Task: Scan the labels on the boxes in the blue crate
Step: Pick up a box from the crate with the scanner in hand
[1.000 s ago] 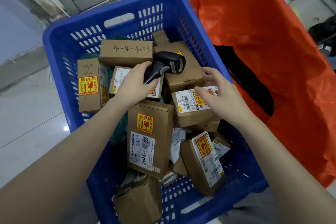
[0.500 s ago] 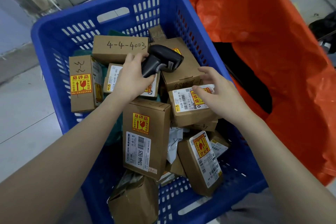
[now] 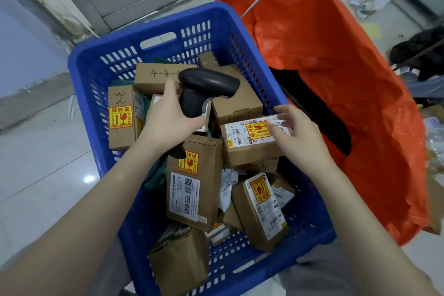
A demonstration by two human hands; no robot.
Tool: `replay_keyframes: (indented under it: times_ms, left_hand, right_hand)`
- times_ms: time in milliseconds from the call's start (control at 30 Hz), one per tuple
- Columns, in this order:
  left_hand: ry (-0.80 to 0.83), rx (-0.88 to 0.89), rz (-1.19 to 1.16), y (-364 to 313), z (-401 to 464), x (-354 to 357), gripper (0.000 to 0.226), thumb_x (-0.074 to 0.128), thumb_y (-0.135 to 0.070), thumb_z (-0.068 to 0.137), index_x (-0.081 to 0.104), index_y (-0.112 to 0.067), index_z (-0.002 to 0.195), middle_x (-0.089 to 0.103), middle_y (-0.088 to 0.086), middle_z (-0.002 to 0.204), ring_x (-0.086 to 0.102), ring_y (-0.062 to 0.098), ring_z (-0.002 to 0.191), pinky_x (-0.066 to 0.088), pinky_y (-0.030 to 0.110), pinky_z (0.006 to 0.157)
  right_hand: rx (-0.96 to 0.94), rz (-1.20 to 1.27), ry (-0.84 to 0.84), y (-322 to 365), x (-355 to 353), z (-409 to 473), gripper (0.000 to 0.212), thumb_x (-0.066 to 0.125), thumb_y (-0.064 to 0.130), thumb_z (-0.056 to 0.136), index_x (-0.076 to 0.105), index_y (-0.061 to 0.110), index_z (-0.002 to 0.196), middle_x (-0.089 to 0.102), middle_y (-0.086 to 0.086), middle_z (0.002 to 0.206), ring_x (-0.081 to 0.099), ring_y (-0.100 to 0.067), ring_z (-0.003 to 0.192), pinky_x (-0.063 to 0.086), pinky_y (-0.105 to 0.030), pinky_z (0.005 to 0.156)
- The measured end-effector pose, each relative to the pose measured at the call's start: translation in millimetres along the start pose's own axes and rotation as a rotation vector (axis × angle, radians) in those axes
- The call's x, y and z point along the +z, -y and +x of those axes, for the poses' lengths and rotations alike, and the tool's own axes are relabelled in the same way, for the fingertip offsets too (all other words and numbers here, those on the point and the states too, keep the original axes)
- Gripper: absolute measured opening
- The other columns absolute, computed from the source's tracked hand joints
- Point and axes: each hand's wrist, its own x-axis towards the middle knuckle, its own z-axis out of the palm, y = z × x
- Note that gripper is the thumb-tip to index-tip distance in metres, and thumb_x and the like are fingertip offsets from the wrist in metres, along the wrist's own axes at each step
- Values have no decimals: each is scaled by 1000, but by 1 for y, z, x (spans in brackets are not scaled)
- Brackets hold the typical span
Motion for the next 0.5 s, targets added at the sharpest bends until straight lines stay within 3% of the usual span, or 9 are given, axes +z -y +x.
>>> replay_keyframes:
  times_ms: [133,233,333,400,500]
  left_hand:
    - [55,-47,-97,2,-13,8,49,73,-16,79,40,-20,115,50,-17,91,51,-2,81,39,4,57]
    - [114,-97,-125,4,-14,16,42,75,-20,77,51,-21,113,62,-5,99,60,15,94,47,18,71]
    - [166,-107,-93,3,-12,22,41,77,-26,75,58,-14,109,68,5,96,66,24,92,55,37,80]
    - [173,-92,-51,1,-9,25,46,78,-28,74,58,-11,113,68,7,101,65,24,93,54,40,82]
    - [165,-81,0,1,-3,29,47,78,-27,74,58,-11,114,66,4,105,62,21,96,53,36,81]
  right_hand:
    - [46,-1,4,-11,2,-11,39,56,21,90,50,21,128,53,-2,127,48,-16,119,40,-29,93]
    - [29,-102,27,-18,4,-11,46,58,20,88,47,22,132,49,1,130,40,-18,126,34,-27,94]
    - [-41,-221,67,-21,7,-8,54,61,17,84,44,20,135,47,2,128,35,-18,124,31,-25,90]
    - [-102,-314,102,-23,12,-7,60,63,17,82,41,19,138,44,-2,138,31,-19,130,31,-30,100]
    - [-162,-444,183,-27,24,-4,72,67,22,79,34,18,143,33,-7,150,20,-24,142,19,-42,115]
